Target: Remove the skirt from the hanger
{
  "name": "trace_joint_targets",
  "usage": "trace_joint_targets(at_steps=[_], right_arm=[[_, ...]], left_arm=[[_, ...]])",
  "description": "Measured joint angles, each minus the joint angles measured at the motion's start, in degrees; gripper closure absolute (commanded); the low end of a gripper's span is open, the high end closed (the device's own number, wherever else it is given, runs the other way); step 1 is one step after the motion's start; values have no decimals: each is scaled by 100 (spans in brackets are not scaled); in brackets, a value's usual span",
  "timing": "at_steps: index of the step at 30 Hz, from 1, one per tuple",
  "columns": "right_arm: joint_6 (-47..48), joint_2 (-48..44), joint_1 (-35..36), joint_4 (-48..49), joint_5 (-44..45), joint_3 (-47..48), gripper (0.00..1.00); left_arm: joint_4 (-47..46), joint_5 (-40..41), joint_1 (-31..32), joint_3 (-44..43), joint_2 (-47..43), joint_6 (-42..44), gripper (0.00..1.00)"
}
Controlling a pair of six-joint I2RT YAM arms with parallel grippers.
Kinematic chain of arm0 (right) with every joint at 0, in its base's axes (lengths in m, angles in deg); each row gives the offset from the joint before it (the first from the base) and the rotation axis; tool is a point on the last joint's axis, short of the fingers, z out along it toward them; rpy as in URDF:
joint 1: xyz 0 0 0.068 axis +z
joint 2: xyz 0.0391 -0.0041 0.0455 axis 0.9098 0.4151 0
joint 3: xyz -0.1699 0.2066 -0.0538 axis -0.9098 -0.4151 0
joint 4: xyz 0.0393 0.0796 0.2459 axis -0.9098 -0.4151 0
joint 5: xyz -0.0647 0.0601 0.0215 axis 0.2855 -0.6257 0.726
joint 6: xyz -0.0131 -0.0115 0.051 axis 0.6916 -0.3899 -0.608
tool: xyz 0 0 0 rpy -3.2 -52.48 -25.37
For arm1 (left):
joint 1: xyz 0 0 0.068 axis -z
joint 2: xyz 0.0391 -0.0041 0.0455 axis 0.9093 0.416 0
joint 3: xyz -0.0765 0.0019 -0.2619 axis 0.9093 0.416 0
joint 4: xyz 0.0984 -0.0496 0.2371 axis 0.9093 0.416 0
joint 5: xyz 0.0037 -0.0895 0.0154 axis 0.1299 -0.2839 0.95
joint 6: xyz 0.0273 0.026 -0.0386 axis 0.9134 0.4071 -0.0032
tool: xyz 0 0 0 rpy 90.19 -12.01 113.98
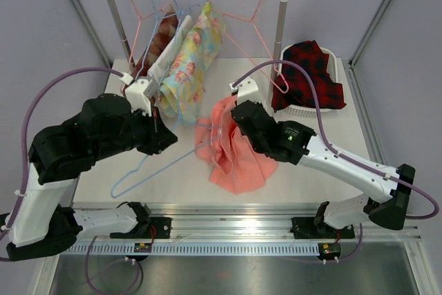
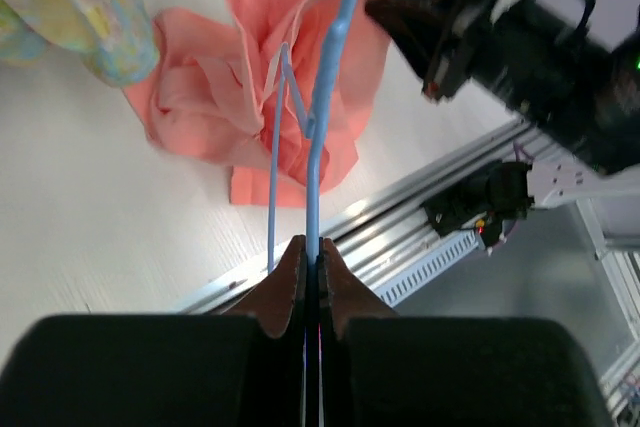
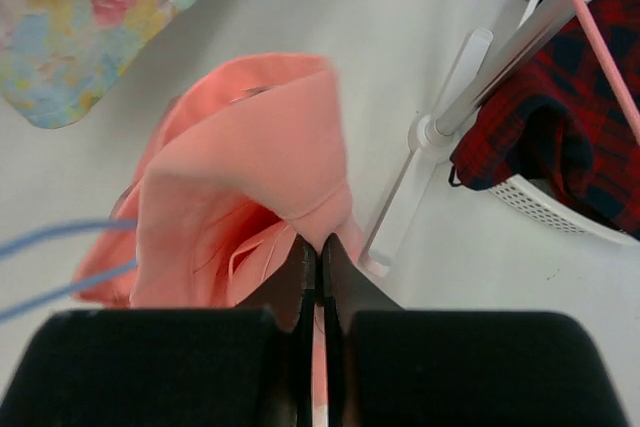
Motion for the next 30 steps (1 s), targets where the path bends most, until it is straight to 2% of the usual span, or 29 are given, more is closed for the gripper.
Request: trace_joint_targets(at_steps=[2,7,9,11,14,18,23,26,28,30], right_arm=[[-35,39,-236,9,-70,-46,100],[-24,37,-614,83,-98,-66,100],[-20,26,-695,85,-98,-66,100],[-35,-2,-739,81,-98,-66,100],[-149,-138,-743,-11,-98,-70,100],[-463,-627,-743,-284,-76,-273,100],[-647,-2006,-743,-455,-83,-946,100],[-452,-2959,-748,-262,-175,-1211,100],[-254,-3359,-750,-57,-271,-1222,100],[28,-3585,-752,166,-286,-1056,100]], left_arm=[[-63,-166,0,595,-197,-37,100],[-35,-446,11,2697,-820,-254,100],[142,-568,11,3058,-931,-321,100],[214,-623,15,3045,-1014,-356,100],[271,-627,15,2527,-966,-343,100],[227,-481,15,1113,-391,-179,100],[105,-81,24,-695,870,92,100],[44,435,33,-1829,1779,160,100],[-70,828,35,-2229,2240,219,100],[-105,1095,35,-2253,2439,282,100]])
